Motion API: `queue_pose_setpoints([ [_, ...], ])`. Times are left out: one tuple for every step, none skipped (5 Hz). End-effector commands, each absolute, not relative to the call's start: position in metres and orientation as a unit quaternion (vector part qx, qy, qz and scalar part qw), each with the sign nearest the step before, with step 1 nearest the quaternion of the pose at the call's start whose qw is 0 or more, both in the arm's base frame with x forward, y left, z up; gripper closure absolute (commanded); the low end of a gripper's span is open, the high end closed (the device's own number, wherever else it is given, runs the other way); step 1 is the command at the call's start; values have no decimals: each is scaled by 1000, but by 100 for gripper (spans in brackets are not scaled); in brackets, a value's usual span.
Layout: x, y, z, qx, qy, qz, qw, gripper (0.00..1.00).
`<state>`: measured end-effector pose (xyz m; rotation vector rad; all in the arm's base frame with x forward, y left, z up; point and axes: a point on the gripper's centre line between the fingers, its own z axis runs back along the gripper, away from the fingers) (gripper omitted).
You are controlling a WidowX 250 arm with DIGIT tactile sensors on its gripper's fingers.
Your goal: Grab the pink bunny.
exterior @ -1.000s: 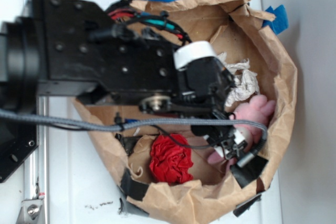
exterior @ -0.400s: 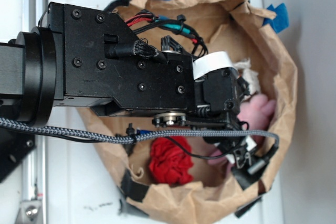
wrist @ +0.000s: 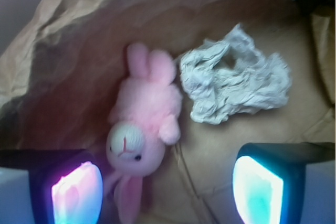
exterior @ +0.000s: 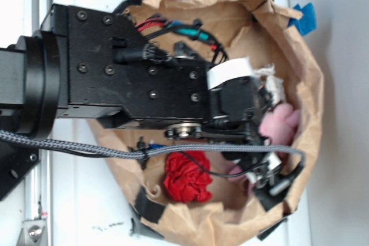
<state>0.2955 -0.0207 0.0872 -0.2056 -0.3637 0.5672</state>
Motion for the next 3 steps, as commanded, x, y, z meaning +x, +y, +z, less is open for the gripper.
queue_pose_setpoints([
  [292,-8,97,-101,-208,262,937,0],
  [296,-8,95,-100,-206,263,937,0],
  [306,-4,83,-80,-195,274,938,0],
])
